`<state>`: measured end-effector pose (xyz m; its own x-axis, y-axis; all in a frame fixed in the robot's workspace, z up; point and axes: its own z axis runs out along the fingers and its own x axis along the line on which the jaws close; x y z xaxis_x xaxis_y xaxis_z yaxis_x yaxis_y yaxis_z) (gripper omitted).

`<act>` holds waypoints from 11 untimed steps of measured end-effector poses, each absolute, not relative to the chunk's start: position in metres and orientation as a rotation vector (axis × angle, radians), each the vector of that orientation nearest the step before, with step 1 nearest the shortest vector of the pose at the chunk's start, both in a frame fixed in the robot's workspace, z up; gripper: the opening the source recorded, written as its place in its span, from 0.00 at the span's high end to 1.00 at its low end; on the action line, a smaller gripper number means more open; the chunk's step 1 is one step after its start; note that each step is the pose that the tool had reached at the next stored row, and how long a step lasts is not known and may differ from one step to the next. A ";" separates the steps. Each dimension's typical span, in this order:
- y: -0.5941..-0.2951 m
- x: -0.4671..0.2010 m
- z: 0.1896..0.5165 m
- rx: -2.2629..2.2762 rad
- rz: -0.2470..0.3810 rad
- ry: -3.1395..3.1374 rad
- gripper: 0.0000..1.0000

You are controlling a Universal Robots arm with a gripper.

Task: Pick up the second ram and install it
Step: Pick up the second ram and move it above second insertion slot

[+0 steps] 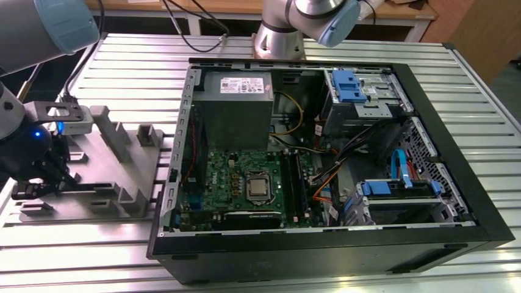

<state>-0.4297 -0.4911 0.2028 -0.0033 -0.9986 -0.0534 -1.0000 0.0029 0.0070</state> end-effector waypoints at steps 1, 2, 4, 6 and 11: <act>-0.491 -0.430 0.203 -2.194 0.066 2.201 0.92; -0.491 -0.430 0.203 -2.194 0.066 2.201 0.92; -0.491 -0.430 0.203 -2.194 0.066 2.201 0.92; -0.491 -0.430 0.204 -2.194 0.067 2.201 0.92; -0.491 -0.430 0.213 -2.193 0.069 2.200 0.92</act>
<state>-0.4297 -0.4911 0.2125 -0.0033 -0.9984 -0.0556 -1.0000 0.0029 0.0069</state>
